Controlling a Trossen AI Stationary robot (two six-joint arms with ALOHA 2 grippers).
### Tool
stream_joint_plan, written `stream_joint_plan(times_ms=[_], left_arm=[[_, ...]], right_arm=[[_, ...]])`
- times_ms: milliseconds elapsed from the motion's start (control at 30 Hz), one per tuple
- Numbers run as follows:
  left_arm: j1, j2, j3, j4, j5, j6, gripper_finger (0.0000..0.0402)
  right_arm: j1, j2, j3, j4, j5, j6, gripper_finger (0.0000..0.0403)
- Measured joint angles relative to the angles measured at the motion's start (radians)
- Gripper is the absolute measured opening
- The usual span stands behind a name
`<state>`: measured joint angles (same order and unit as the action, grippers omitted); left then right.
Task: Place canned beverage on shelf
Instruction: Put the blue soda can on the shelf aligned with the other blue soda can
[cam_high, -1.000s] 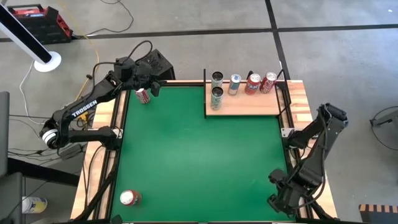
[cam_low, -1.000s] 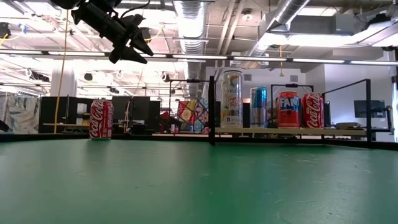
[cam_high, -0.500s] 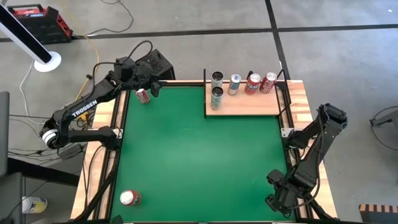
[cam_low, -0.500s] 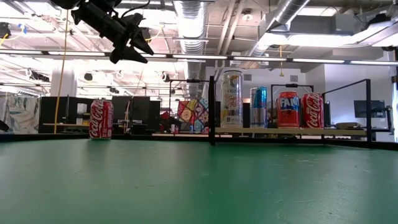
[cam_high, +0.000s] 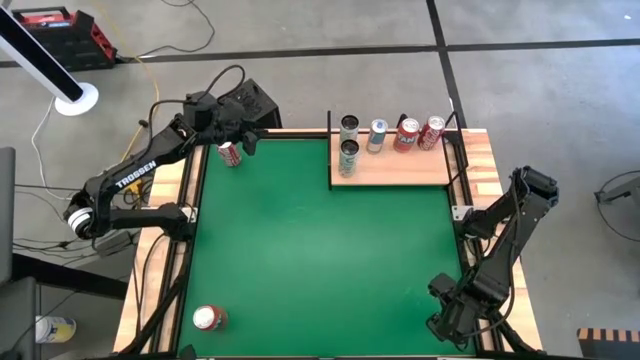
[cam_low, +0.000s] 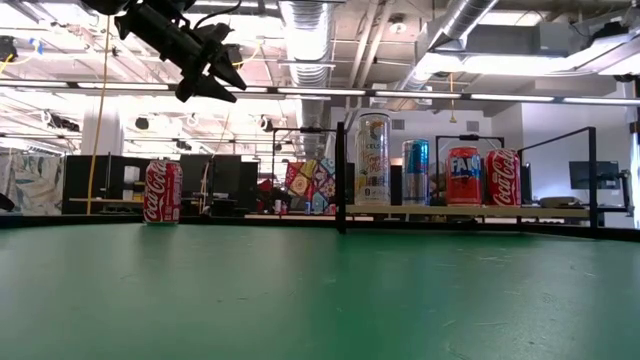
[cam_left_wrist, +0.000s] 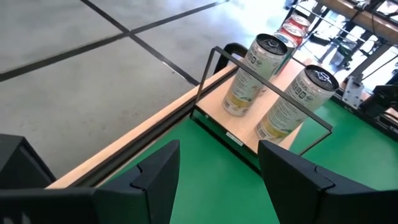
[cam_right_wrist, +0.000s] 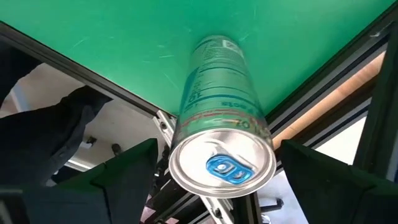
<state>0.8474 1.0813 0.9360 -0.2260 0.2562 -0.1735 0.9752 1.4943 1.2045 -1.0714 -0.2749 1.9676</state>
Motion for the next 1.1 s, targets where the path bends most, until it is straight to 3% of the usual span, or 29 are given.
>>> stream_joint_plan(times_ms=[400, 633, 1100], left_arm=[[0.0, 0.0, 0.0, 0.0, -0.006, 0.012, 0.0201], [0.0, 0.0, 0.0, 0.001, -0.006, 0.012, 0.0201], [0.0, 0.0, 0.0, 0.013, -0.005, -0.005, 0.0201]], right_arm=[[0.03, -0.001, -0.003, 0.004, -0.002, 0.024, 0.0354], [0.05, 0.0, -0.075, 0.1, -0.016, 0.051, 0.0351], [0.029, -0.01, -0.051, 0.01, -0.062, 0.027, 0.0251]])
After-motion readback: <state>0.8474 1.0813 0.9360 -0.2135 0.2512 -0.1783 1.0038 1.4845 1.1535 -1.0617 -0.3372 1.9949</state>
